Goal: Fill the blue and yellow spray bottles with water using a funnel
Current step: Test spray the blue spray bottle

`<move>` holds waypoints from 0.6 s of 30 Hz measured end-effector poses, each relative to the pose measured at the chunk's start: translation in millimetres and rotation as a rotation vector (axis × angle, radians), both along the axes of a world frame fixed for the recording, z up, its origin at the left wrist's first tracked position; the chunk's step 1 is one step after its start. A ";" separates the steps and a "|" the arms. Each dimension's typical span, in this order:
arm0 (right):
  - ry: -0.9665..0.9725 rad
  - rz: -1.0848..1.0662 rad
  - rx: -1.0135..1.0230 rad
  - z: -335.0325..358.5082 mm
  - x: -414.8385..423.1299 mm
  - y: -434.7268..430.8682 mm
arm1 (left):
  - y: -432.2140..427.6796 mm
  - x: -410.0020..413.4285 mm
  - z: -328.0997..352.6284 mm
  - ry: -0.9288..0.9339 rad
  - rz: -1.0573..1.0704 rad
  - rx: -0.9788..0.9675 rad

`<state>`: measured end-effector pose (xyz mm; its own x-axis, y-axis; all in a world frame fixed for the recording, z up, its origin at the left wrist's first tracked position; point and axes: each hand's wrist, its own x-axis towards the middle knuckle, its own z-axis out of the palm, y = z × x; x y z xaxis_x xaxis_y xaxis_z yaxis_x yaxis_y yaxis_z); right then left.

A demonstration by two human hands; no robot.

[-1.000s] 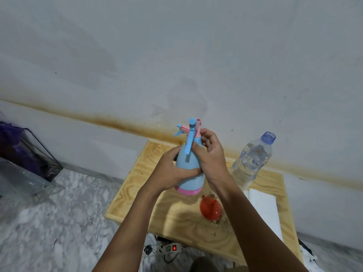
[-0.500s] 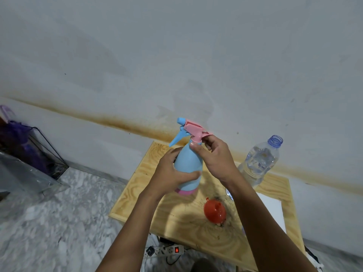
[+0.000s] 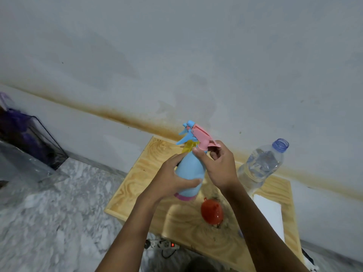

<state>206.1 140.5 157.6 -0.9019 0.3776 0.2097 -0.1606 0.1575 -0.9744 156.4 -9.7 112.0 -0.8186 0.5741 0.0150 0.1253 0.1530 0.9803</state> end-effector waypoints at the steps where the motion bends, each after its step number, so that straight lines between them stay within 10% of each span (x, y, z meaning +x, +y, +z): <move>1: -0.013 0.010 0.032 -1.6 -1.8 4.0 | 2.2 0.0 0.7 -0.017 -0.009 0.004; 12: -0.297 0.374 -0.053 -2.2 -33.1 29.8 | 16.2 3.3 -23.9 -0.332 -0.166 -0.042; 18: -0.473 0.398 -0.019 -34.3 -53.5 40.7 | -28.9 -19.5 -73.0 -0.368 0.215 -0.368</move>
